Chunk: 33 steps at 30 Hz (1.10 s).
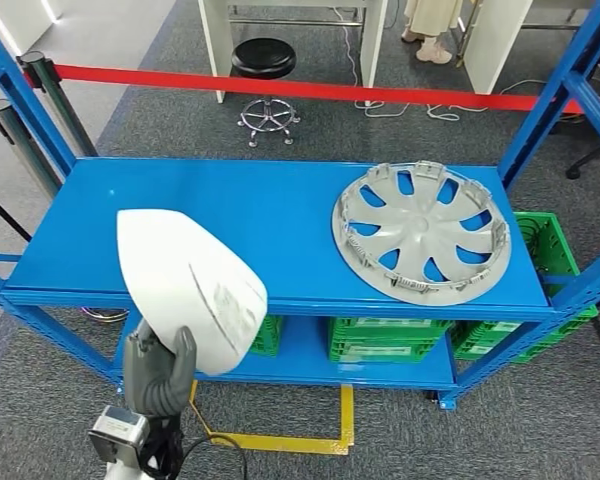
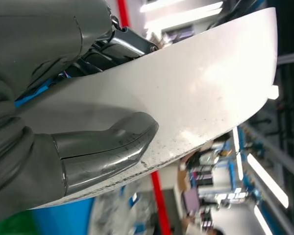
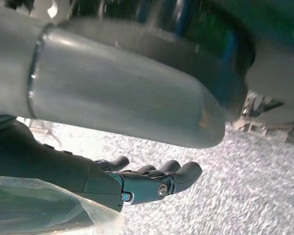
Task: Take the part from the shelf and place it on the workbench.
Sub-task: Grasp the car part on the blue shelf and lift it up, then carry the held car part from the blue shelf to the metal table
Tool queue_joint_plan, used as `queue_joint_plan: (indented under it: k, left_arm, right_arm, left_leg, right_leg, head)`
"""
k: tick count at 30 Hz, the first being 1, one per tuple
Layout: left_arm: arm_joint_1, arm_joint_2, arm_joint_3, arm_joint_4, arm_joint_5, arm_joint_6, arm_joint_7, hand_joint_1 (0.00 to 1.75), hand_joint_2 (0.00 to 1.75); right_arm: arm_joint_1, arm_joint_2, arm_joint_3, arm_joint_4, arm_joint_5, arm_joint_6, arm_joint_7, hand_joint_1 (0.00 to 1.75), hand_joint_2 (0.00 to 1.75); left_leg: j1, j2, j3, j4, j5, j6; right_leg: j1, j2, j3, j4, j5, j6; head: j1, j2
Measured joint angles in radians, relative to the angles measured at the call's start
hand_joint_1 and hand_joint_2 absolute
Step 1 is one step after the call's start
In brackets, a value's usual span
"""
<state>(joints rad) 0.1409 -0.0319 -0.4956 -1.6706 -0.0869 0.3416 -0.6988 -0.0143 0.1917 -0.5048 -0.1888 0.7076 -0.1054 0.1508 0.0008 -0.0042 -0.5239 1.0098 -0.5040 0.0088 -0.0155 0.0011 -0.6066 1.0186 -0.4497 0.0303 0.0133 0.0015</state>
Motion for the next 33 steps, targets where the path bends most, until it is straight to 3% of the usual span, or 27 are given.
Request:
queue_joint_plan:
  k: [2, 4, 5, 6, 7, 8, 10, 12, 14, 20, 22, 23, 24, 26, 27, 28, 29, 31, 32, 33]
  left_arm:
    - [0.011, 0.002, -0.005, 0.003, 0.013, -0.020, 0.000, 1.75, 1.75]
    - [0.013, 0.001, -0.010, 0.003, 0.020, -0.032, 0.000, 1.75, 1.75]
    - [0.014, 0.001, -0.011, 0.004, 0.022, -0.036, 0.000, 1.75, 1.75]
    - [0.015, 0.001, -0.013, 0.005, 0.023, -0.039, 0.000, 1.75, 1.75]
    - [0.016, 0.001, -0.014, 0.006, 0.024, -0.042, 0.000, 1.75, 1.75]
    - [0.017, 0.001, -0.016, 0.007, 0.024, -0.043, 0.000, 1.75, 1.75]
    - [0.019, 0.001, -0.019, 0.008, 0.024, -0.045, 0.000, 1.75, 1.75]
    - [0.022, 0.002, -0.022, 0.009, 0.024, -0.046, 0.000, 1.75, 1.75]
    - [0.024, 0.002, -0.023, 0.009, 0.026, -0.046, 0.000, 1.75, 1.75]
    - [0.025, 0.002, -0.023, 0.009, 0.027, -0.046, 0.000, 1.75, 1.75]
    - [0.032, 0.003, -0.023, 0.009, 0.033, -0.046, 0.000, 1.75, 1.75]
    - [0.041, 0.005, -0.023, 0.009, 0.039, -0.046, 0.000, 1.75, 1.75]
    - [0.052, 0.008, -0.022, 0.009, 0.046, -0.046, 0.000, 1.75, 1.75]
    - [0.074, 0.014, -0.014, 0.009, 0.052, -0.043, 0.000, 1.75, 1.75]
    - [0.079, 0.015, -0.010, 0.008, 0.050, -0.041, 0.000, 1.75, 1.75]
    - [0.083, 0.016, -0.007, 0.008, 0.044, -0.036, 0.000, 1.75, 1.75]
    - [0.084, 0.017, -0.006, 0.007, 0.039, -0.032, 0.000, 1.75, 1.75]
    - [0.090, 0.017, -0.005, 0.006, 0.033, -0.021, 0.000, 1.75, 1.75]
    - [0.093, 0.018, -0.004, 0.006, 0.033, -0.016, 0.000, 1.75, 1.75]
    - [0.098, 0.018, -0.004, 0.005, 0.035, -0.012, 0.000, 1.75, 1.75]
  right_arm:
    - [0.001, 0.001, -0.004, 0.000, 0.011, -0.004, -0.011, 0.00, 0.00]
    - [0.000, 0.001, -0.005, 0.000, 0.025, -0.007, -0.014, 0.00, 0.00]
    - [0.000, 0.001, -0.005, 0.000, 0.029, -0.007, -0.017, 0.00, 0.00]
    - [-0.001, 0.000, -0.005, 0.000, 0.033, -0.006, -0.020, 0.00, 0.00]
    - [-0.001, -0.001, -0.005, 0.000, 0.035, -0.005, -0.024, 0.00, 0.00]
    - [-0.001, -0.002, -0.005, 0.000, 0.037, -0.003, -0.029, 0.00, 0.00]
    - [-0.002, -0.003, -0.005, 0.000, 0.039, 0.002, -0.038, 0.00, 0.00]
    - [-0.005, -0.004, -0.005, -0.001, 0.041, 0.004, -0.051, 0.00, 0.00]
    - [-0.008, -0.004, -0.005, -0.001, 0.043, 0.004, -0.060, 0.00, 0.00]
    - [-0.007, -0.004, -0.005, -0.001, 0.043, 0.004, -0.062, 0.00, 0.00]
    - [-0.006, -0.004, -0.005, -0.001, 0.047, 0.005, -0.064, 0.00, 0.00]
    - [-0.004, -0.004, -0.005, 0.000, 0.049, 0.005, -0.065, 0.00, 0.00]
    - [-0.003, -0.004, -0.006, 0.000, 0.052, 0.007, -0.064, 0.00, 0.00]
    - [-0.002, -0.004, -0.007, 0.000, 0.056, 0.013, -0.067, 0.00, 0.00]
    - [-0.002, -0.004, -0.008, 0.000, 0.057, 0.017, -0.070, 0.00, 0.00]
    - [-0.002, -0.004, -0.009, 0.000, 0.058, 0.022, -0.075, 0.00, 0.00]
    - [-0.002, -0.004, -0.009, 0.000, 0.059, 0.026, -0.079, 0.00, 0.00]
    - [-0.002, -0.004, -0.009, 0.000, 0.061, 0.036, -0.086, 0.00, 0.00]
    - [-0.002, -0.004, -0.009, 0.000, 0.064, 0.040, -0.088, 0.00, 0.00]
    - [-0.001, -0.005, -0.009, 0.000, 0.067, 0.044, -0.090, 0.00, 0.00]
  left_leg:
    - [0.003, 0.004, -0.015, -0.004, 0.018, 0.016]
    - [0.002, 0.005, -0.039, -0.004, 0.036, 0.026]
    - [0.001, 0.005, -0.053, -0.004, 0.046, 0.027]
    - [0.000, 0.005, -0.067, -0.003, 0.056, 0.027]
    - [-0.001, 0.005, -0.080, -0.002, 0.065, 0.026]
    - [-0.001, 0.005, -0.092, -0.001, 0.074, 0.024]
    - [-0.002, 0.004, -0.111, 0.001, 0.091, 0.019]
    - [-0.004, 0.005, -0.122, 0.004, 0.106, 0.009]
    - [-0.005, 0.006, -0.126, 0.005, 0.114, 0.003]
    - [-0.005, 0.006, -0.126, 0.004, 0.117, 0.001]
    - [-0.003, 0.007, -0.126, 0.001, 0.125, -0.005]
    - [0.000, 0.007, -0.134, 0.030, 0.087, -0.013]
    - [0.003, 0.006, -0.144, 0.104, 0.030, -0.023]
    - [0.009, 0.005, -0.084, 0.166, -0.036, -0.036]
    - [0.010, 0.005, -0.029, 0.140, -0.033, -0.035]
    - [0.009, 0.004, 0.028, 0.066, -0.015, -0.031]
    - [0.008, 0.003, 0.050, 0.027, -0.025, -0.027]
    - [0.007, 0.004, 0.053, -0.004, -0.035, -0.020]
    - [0.008, 0.005, 0.047, -0.010, -0.031, -0.013]
    - [0.010, 0.006, 0.040, -0.017, -0.026, -0.004]
  right_leg:
    - [-0.002, 0.001, -0.022, 0.040, -0.050, 0.008]
    - [-0.003, 0.000, -0.060, 0.153, -0.146, 0.013]
    - [-0.003, 0.000, -0.073, 0.216, -0.183, 0.014]
    - [-0.002, 0.000, -0.076, 0.260, -0.199, 0.015]
    - [-0.002, 0.000, -0.062, 0.271, -0.193, 0.014]
    - [-0.002, 0.000, -0.029, 0.245, -0.169, 0.012]
    - [0.000, 0.000, 0.075, 0.113, -0.124, 0.006]
    - [0.003, 0.001, 0.164, -0.016, -0.123, -0.001]
    - [0.005, 0.001, 0.190, -0.060, -0.133, -0.004]
    - [0.006, 0.002, 0.185, -0.059, -0.133, -0.004]
    - [0.008, 0.002, 0.174, -0.058, -0.128, -0.009]
    - [0.008, -0.001, 0.160, -0.059, -0.116, -0.018]
    - [0.008, -0.006, 0.142, -0.058, -0.096, -0.027]
    - [0.007, -0.016, 0.079, -0.042, -0.049, -0.035]
    - [0.009, -0.017, 0.052, -0.029, -0.033, -0.031]
    - [0.010, -0.017, 0.031, -0.016, -0.023, -0.025]
    - [0.011, -0.017, 0.022, -0.011, -0.016, -0.021]
    - [0.012, -0.016, 0.008, -0.006, -0.003, -0.010]
    - [0.011, -0.014, -0.001, 0.000, -0.009, -0.004]
    - [0.011, -0.012, -0.013, 0.019, -0.033, 0.001]
  head:
    - [0.003, 0.000]
    - [0.006, 0.000]
    - [0.006, 0.000]
    - [0.006, 0.000]
    - [0.006, 0.000]
    - [0.006, 0.000]
    - [0.006, 0.000]
    - [0.005, 0.000]
    - [0.002, 0.000]
    - [0.002, 0.000]
    - [0.004, 0.000]
    - [0.003, 0.000]
    - [0.002, 0.000]
    - [-0.002, 0.000]
    - [-0.001, 0.000]
    - [-0.001, 0.000]
    - [-0.001, 0.000]
    - [-0.001, 0.000]
    - [0.000, 0.000]
    - [0.001, 0.000]
